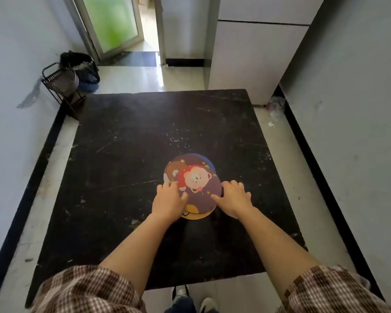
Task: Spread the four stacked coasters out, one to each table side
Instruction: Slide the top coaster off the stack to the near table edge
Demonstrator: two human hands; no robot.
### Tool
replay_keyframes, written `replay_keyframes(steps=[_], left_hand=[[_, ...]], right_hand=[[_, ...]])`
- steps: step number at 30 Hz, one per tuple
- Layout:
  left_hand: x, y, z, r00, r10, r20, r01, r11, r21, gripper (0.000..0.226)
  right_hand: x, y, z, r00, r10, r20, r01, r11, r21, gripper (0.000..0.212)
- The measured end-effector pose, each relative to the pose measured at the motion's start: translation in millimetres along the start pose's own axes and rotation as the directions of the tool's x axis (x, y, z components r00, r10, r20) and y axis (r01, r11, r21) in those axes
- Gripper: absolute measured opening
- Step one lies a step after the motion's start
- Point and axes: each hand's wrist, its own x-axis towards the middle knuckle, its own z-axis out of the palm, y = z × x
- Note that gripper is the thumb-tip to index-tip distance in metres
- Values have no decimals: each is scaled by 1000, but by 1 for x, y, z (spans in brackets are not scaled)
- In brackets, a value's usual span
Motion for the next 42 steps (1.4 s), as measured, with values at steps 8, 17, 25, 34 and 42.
replay_keyframes(steps=[8, 17, 25, 34, 42], left_hand=[[5, -6, 27, 989, -123, -81, 106, 977, -187, 49], [12, -3, 31, 914, -392, -102, 284, 801, -528, 61], [-7, -8, 21, 885, -403, 233, 419, 470, -777, 24], [-68, -47, 26, 861, -343, 375, 484, 331, -810, 23], [-108, -72, 33, 832, -329, 447, 542, 652, -530, 14]], right_hand=[[16, 0, 20, 996, 80, -46, -72, 985, 158, 48], [18, -11, 23, 965, 252, -71, -125, 683, 720, 38], [9, 3, -2, 984, 134, 120, -175, 560, 810, 47], [-23, 19, -3, 883, -172, 437, -247, 620, 745, 45], [-42, 14, 39, 954, -91, 286, -116, 767, 632, 33]])
